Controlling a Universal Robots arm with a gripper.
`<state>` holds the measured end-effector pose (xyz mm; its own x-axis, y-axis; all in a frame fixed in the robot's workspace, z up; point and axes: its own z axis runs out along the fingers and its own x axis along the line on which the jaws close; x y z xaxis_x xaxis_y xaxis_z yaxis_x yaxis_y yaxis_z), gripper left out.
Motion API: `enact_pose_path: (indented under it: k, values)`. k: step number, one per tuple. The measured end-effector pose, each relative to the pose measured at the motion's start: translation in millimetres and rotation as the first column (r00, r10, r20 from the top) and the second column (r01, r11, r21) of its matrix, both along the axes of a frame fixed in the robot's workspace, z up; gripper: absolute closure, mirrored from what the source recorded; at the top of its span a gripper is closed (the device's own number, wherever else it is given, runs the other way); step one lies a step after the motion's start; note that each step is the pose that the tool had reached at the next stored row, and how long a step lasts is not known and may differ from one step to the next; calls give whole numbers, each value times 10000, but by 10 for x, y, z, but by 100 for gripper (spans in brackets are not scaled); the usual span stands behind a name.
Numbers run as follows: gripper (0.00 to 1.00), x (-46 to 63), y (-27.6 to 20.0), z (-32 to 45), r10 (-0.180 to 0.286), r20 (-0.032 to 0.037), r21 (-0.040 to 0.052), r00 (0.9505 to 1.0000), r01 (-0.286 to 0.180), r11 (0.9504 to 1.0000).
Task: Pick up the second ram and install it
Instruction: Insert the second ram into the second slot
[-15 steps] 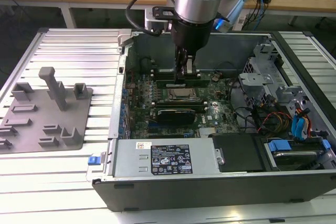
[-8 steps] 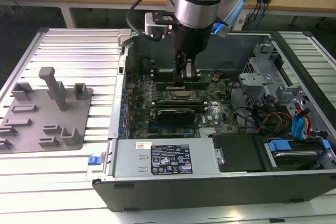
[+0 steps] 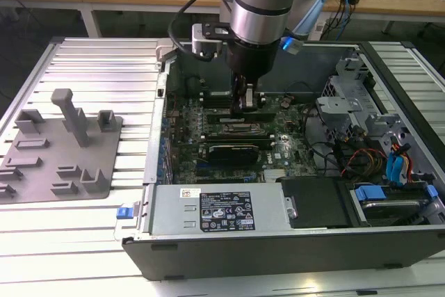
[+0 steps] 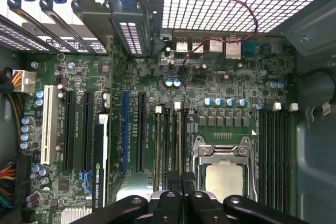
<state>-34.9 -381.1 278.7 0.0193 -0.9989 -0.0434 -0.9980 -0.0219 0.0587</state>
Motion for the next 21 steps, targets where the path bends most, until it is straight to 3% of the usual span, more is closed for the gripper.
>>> enact_pose_path:
  k: [10, 16, 21]
  values:
    - [91, 0, 0, -177, 0, -1, 0, 10000, 0, 10000]
    - [91, 0, 0, -380, 0, 0, 0, 10000, 0, 10000]
    - [91, 0, 0, -387, -87, -1, -3, 10000, 87, 10000]
